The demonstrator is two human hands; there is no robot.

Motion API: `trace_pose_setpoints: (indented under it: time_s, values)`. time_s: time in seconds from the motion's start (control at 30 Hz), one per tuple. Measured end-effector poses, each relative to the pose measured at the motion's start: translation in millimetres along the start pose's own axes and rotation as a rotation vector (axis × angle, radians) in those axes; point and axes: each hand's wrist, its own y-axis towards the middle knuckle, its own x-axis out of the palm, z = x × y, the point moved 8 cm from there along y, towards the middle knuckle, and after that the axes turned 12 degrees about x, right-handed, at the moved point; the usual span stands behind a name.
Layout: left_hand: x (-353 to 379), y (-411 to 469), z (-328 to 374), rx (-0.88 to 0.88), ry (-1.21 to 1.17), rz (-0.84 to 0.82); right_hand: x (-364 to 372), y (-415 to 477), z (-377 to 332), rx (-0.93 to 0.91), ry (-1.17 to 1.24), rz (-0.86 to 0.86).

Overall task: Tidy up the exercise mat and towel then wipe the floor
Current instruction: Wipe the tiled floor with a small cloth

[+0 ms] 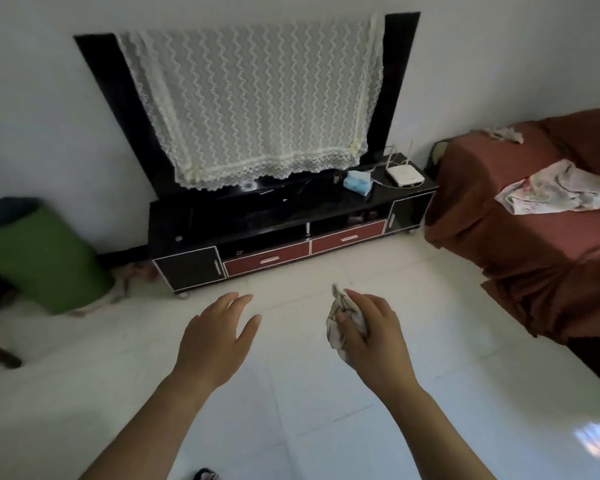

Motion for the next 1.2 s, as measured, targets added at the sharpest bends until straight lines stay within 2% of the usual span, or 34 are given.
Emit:
trace_pose_setpoints:
  time_s: [0.17,0.43,0.53,0.63,0.73,0.93,1.03,1.2]
  values:
    - [-39,-31,-102,-0.172,-0.003,0.065,102,26,-59,-0.070,-0.004,-0.148]
    - [-119,-102,-283,-0.410,-0.015,0.232,320,29,-183,-0.237,0.015,-0.541]
    - [-140,-146,-335,-0.533,-0.015,0.273,380,12,-229,-0.318,0.041,-0.627]
    - [-155,-177,-375,-0.631,-0.024,0.303,425,-2,-265,-0.403,-0.038,-0.637]
    - [-159,-184,-404,-0.665,-0.049,0.328,471,-5,-284,-0.395,-0.034,-0.752]
    - [-165,-155,-458,-0.662,-0.061,0.307,500,34,-316,-0.399,-0.017,-0.650]
    - [-170,-126,-494,-0.630,-0.029,0.267,524,70,-313,-0.335,-0.033,-0.600]
    - [-185,-62,-572,-0.614,-0.012,0.228,595,144,-312,-0.190,-0.012,-0.653]
